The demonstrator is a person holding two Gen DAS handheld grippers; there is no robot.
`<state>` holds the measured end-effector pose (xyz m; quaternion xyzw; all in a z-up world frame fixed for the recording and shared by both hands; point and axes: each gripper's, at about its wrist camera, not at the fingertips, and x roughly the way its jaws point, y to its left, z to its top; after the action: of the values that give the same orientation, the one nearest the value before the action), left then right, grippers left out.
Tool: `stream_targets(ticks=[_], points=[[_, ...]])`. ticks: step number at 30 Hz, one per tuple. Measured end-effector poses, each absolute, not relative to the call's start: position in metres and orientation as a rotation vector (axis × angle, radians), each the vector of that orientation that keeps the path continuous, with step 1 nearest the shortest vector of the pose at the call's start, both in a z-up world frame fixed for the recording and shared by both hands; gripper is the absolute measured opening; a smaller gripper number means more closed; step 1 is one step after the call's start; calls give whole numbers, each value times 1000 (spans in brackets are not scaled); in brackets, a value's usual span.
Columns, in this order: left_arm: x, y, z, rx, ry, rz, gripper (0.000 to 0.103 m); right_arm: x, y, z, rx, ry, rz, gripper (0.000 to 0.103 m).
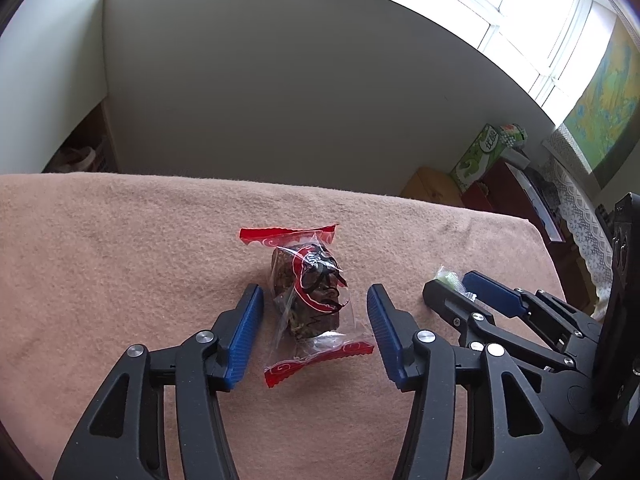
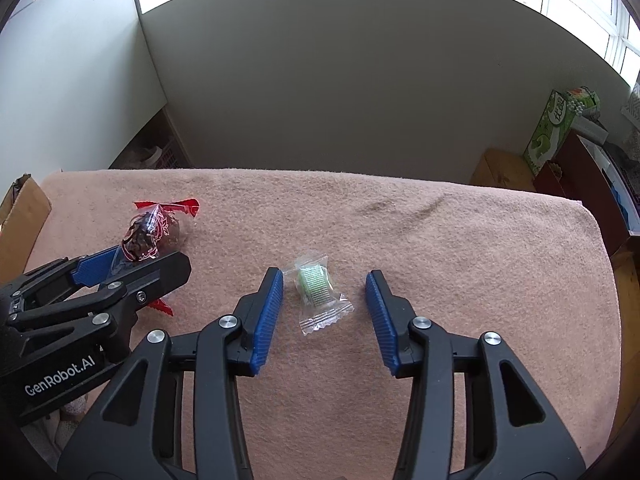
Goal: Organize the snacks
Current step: 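Close the left tool on the red-wrapped candy while the right tool closes on the green candy, then lift and carry the red-wrapped candy and green candy in both tools to the box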
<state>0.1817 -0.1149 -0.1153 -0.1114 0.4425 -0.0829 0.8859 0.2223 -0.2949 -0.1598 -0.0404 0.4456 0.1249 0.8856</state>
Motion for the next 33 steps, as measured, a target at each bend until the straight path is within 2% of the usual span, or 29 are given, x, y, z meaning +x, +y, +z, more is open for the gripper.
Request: stream_targets(ticks=[2,3,4,9,22,33], points=[[182,-116,-116,-222,916,-169,52,222,-296,-160,-79,926,248,25],[181,-117,-116,-216,913,-162,48,221,-297,-160,-73,926,249,23],[180,-117,-116,-210,910,-152,40,220,-298,-159,-71,925,251,23],[178,-115,-117,-207,908,-163,34,215,-296,-159,-80,922,248,21],[166,-93,-98,-242,854,-150,33,202,-314,-142,-14,896,237,21],[137,-65,-61,-226,750,-125,33,188,-279,-108,-36,829,287,21]])
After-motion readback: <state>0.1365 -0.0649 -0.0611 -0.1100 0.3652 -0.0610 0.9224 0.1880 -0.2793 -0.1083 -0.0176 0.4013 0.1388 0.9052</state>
